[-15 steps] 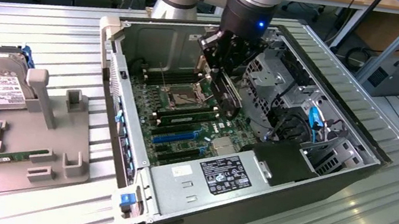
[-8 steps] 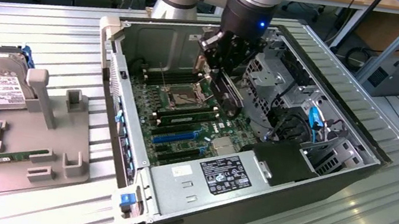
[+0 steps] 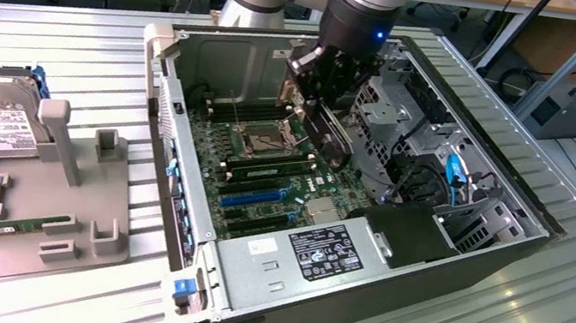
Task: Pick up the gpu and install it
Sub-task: 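Insert the gpu into the slot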
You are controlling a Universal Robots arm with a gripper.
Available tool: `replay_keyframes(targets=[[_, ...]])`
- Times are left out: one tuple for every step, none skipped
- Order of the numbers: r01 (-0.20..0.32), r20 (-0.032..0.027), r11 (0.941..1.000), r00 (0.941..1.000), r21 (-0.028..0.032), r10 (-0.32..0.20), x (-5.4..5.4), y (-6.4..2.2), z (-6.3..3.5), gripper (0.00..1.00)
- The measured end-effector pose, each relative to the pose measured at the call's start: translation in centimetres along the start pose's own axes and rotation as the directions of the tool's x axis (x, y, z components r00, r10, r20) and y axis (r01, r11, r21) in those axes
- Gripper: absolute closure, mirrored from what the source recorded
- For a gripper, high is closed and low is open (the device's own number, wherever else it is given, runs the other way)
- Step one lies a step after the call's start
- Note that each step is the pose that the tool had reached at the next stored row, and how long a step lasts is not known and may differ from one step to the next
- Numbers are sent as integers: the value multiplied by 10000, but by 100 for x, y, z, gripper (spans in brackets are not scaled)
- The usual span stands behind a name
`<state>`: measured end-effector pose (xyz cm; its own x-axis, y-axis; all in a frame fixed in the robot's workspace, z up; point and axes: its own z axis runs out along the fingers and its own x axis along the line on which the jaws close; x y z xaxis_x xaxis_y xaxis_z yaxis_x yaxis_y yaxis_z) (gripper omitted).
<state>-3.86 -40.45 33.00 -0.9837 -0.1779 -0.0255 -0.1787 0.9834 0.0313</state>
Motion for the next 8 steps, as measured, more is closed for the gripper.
replay_keyframes(targets=[[57, -2, 10000, 10000, -2, -57, 0, 0, 0, 73], [130, -4, 9999, 9999, -3, -130, 0, 0, 0, 73], [189, -6, 9998, 9998, -5, -189, 0, 0, 0, 73], [241, -7, 9997, 9997, -6, -241, 0, 0, 0, 73], [296, -10, 9996, 9996, -8, -296, 0, 0, 0, 73], [364, -11, 9993, 9993, -10, -364, 0, 0, 0, 73], [420, -13, 9991, 9991, -11, -420, 0, 0, 0, 73], [472, -15, 9989, 9989, -13, -472, 0, 0, 0, 73]])
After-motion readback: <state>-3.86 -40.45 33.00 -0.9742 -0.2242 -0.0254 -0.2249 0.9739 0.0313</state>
